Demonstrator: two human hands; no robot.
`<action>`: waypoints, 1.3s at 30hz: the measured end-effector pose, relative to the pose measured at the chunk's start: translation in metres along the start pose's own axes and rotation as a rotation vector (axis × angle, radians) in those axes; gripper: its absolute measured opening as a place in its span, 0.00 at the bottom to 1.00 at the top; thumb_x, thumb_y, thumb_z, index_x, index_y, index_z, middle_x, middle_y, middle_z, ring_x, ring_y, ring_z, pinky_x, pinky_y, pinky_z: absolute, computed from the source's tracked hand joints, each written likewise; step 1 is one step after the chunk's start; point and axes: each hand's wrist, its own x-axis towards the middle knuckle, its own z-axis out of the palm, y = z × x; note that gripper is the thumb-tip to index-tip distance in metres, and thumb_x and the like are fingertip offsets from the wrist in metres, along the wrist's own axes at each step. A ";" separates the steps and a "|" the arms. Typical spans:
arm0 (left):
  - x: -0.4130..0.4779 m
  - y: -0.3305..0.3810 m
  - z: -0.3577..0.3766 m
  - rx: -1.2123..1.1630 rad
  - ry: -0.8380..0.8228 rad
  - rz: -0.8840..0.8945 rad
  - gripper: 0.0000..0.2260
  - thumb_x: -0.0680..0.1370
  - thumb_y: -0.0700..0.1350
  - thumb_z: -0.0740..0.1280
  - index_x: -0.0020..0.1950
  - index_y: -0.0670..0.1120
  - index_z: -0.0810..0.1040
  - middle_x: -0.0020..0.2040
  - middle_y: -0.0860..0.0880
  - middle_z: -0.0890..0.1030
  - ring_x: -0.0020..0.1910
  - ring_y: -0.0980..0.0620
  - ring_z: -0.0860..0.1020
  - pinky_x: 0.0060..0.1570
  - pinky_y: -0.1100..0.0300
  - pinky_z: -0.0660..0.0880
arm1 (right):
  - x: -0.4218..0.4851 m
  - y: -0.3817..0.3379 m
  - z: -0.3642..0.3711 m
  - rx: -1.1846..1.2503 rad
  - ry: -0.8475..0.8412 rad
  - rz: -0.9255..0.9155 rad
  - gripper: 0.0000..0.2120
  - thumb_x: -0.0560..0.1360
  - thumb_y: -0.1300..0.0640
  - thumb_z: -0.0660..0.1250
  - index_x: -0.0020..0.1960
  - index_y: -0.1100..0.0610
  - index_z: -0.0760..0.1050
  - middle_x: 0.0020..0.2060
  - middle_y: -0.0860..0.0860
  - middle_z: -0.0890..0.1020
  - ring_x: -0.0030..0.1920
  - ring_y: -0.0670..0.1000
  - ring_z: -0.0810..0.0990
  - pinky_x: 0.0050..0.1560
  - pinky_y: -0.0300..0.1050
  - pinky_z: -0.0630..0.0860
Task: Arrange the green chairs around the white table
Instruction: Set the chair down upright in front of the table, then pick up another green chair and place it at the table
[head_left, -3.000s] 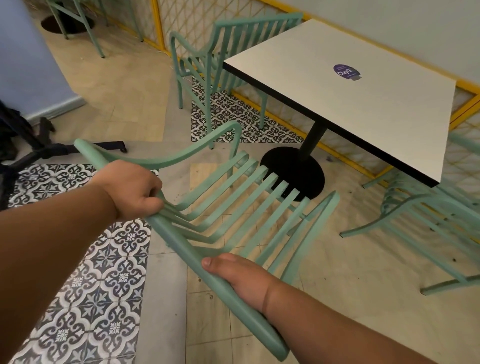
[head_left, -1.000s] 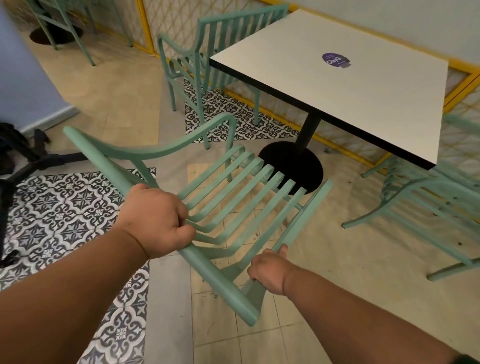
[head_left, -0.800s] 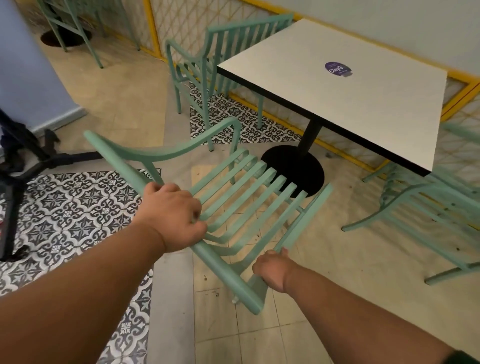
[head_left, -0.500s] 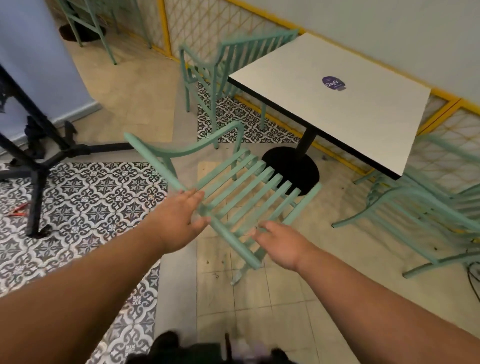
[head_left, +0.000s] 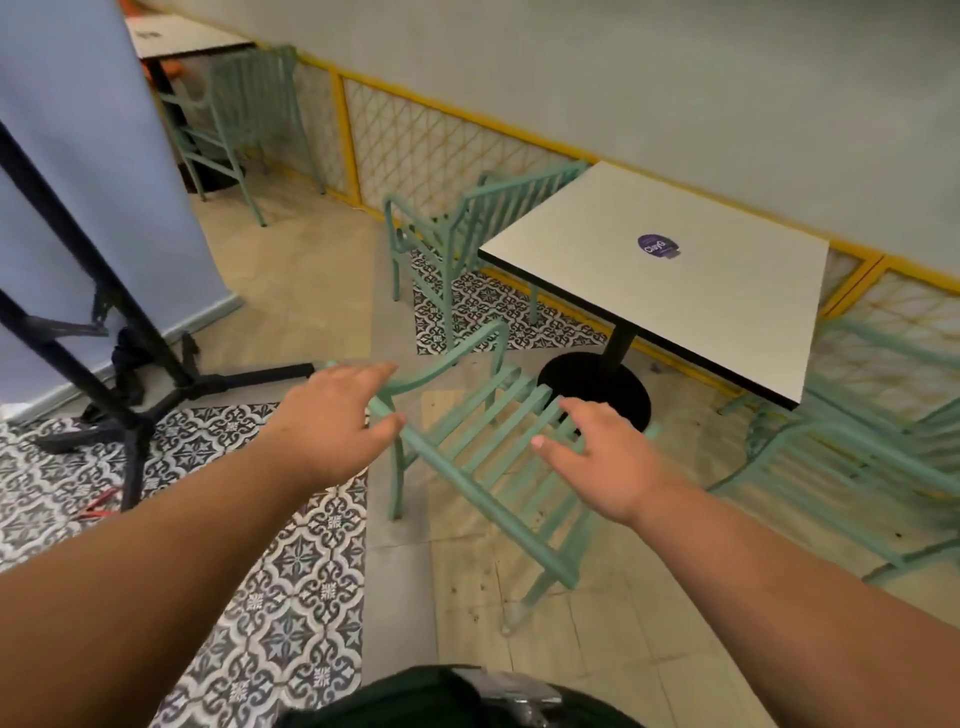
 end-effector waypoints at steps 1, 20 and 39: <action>-0.001 0.001 -0.001 0.001 0.001 -0.010 0.30 0.82 0.60 0.63 0.82 0.53 0.61 0.80 0.47 0.68 0.79 0.46 0.63 0.77 0.46 0.63 | 0.003 -0.001 -0.002 -0.014 -0.009 -0.011 0.36 0.81 0.36 0.61 0.82 0.52 0.59 0.80 0.52 0.64 0.80 0.53 0.59 0.77 0.49 0.59; 0.006 -0.142 0.002 0.056 -0.023 -0.201 0.35 0.79 0.68 0.56 0.83 0.54 0.58 0.81 0.49 0.67 0.79 0.47 0.64 0.77 0.42 0.65 | 0.127 -0.107 0.057 -0.122 -0.166 -0.152 0.36 0.79 0.34 0.63 0.79 0.53 0.65 0.75 0.55 0.71 0.73 0.56 0.71 0.72 0.51 0.69; 0.204 -0.328 -0.100 0.145 -0.106 -0.046 0.33 0.82 0.66 0.55 0.84 0.57 0.52 0.83 0.53 0.61 0.82 0.48 0.57 0.79 0.42 0.60 | 0.316 -0.239 0.076 -0.016 -0.011 0.085 0.34 0.80 0.36 0.62 0.80 0.53 0.63 0.76 0.55 0.70 0.75 0.56 0.69 0.73 0.50 0.66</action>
